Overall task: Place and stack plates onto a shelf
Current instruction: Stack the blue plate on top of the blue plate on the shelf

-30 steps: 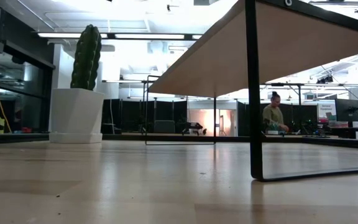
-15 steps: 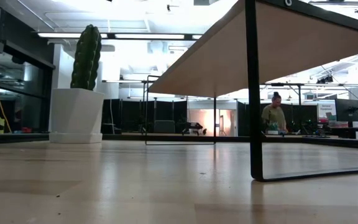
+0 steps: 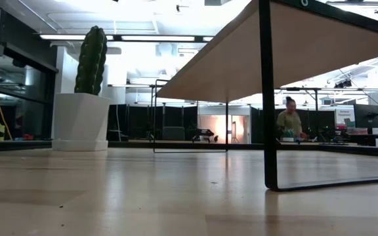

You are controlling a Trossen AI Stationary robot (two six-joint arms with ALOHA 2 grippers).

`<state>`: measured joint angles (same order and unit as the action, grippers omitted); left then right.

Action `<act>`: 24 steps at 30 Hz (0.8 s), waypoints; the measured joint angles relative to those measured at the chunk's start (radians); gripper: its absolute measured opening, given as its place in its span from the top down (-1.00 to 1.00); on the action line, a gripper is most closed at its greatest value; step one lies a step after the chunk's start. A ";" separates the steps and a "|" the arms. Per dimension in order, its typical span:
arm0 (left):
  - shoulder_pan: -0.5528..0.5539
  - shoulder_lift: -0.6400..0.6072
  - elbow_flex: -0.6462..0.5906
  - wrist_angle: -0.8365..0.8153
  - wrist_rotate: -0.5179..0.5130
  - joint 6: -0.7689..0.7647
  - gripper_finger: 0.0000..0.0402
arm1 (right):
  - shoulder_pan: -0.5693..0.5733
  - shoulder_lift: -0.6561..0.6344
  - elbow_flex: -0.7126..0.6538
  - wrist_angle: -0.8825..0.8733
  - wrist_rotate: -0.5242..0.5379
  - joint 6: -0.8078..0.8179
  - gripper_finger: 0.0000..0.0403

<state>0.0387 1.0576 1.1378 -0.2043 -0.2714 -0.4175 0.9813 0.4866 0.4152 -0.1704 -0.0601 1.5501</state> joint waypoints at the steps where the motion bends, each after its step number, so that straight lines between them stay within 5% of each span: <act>1: 0.000 0.000 0.000 0.000 0.000 0.000 0.07 | -0.002 -0.009 0.000 0.038 0.034 0.004 1.00; 8: 0.000 0.000 0.000 0.000 0.000 0.001 0.07 | -0.133 -0.023 0.059 0.093 0.300 -0.054 1.00; 14: 0.000 0.000 0.000 0.000 -0.001 0.009 0.07 | -0.359 0.004 0.097 0.071 0.414 -0.092 1.00; 24: 0.000 0.000 0.000 0.000 -0.001 0.008 0.07 | -0.644 0.229 0.097 0.063 0.104 -0.093 1.00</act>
<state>0.0387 1.0576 1.1378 -0.2040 -0.2722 -0.4095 0.3371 0.7154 0.5121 -0.1074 0.0436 1.4575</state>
